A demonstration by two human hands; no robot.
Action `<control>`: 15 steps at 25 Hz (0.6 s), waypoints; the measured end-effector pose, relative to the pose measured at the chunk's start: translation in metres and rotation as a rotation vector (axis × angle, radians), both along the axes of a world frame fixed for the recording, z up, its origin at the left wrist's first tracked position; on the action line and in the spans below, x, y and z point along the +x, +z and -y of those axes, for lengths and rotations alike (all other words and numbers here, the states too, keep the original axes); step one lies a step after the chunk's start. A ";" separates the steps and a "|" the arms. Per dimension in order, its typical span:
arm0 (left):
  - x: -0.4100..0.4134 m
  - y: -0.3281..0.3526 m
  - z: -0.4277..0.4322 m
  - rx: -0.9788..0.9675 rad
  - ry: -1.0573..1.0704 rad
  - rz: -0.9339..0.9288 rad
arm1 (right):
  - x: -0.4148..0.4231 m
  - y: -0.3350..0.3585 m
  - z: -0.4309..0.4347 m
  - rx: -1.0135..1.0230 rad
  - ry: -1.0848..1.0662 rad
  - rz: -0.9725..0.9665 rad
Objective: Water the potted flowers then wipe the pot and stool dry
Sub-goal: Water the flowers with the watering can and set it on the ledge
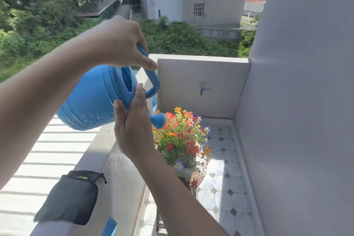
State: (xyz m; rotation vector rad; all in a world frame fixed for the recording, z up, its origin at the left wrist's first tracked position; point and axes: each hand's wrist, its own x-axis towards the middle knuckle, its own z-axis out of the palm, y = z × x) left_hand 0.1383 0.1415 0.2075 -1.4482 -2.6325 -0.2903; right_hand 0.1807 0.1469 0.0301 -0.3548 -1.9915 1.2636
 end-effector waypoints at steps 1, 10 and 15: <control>0.001 -0.001 0.000 -0.009 0.006 0.010 | 0.003 -0.001 0.003 -0.014 0.010 0.011; 0.009 0.002 -0.015 0.053 -0.031 0.086 | 0.014 0.004 -0.017 0.026 -0.097 0.011; 0.003 0.009 -0.007 0.093 0.035 0.008 | -0.002 0.019 -0.018 -0.007 0.035 0.006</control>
